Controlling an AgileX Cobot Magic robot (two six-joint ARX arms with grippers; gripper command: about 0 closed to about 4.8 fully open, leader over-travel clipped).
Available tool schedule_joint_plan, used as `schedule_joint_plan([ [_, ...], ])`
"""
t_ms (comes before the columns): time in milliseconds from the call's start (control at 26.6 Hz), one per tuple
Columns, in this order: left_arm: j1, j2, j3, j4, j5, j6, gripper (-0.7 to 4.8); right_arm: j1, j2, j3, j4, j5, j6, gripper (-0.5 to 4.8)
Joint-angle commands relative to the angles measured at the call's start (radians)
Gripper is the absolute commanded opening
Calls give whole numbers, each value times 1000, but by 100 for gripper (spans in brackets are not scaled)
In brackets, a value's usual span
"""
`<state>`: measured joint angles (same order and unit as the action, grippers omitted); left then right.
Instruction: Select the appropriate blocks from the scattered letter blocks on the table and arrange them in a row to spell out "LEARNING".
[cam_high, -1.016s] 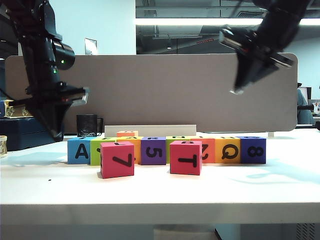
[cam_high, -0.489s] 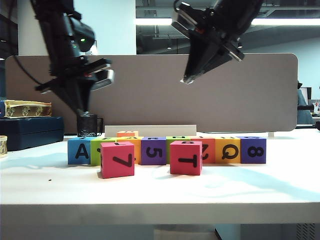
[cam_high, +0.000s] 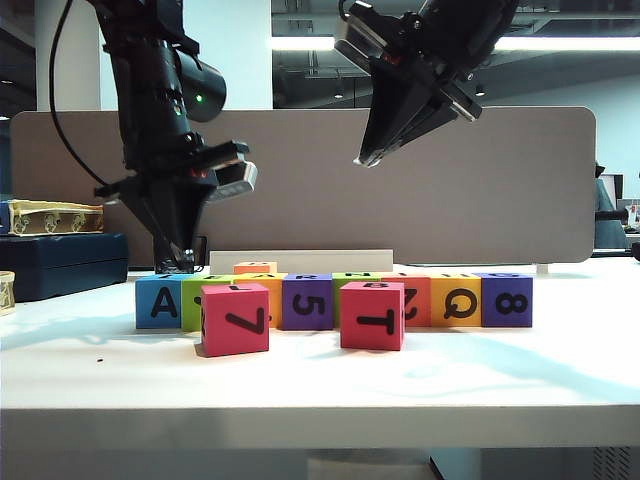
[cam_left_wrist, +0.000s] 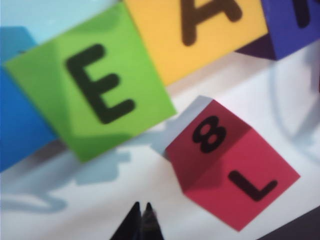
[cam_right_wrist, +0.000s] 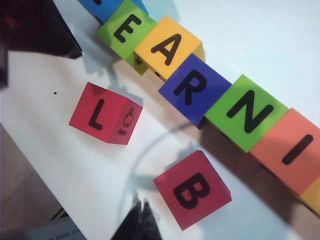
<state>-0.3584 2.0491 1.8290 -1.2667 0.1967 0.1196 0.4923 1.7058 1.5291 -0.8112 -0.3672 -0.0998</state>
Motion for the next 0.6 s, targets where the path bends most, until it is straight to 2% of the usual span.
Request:
schedule_joint_plan([
  [38, -22, 7, -23, 54, -2, 5, -6, 1, -5, 4, 27, -1, -1, -1],
  [602, -41, 71, -23, 111, -81, -1, -6, 1, -5, 5, 27, 10, -1, -1],
])
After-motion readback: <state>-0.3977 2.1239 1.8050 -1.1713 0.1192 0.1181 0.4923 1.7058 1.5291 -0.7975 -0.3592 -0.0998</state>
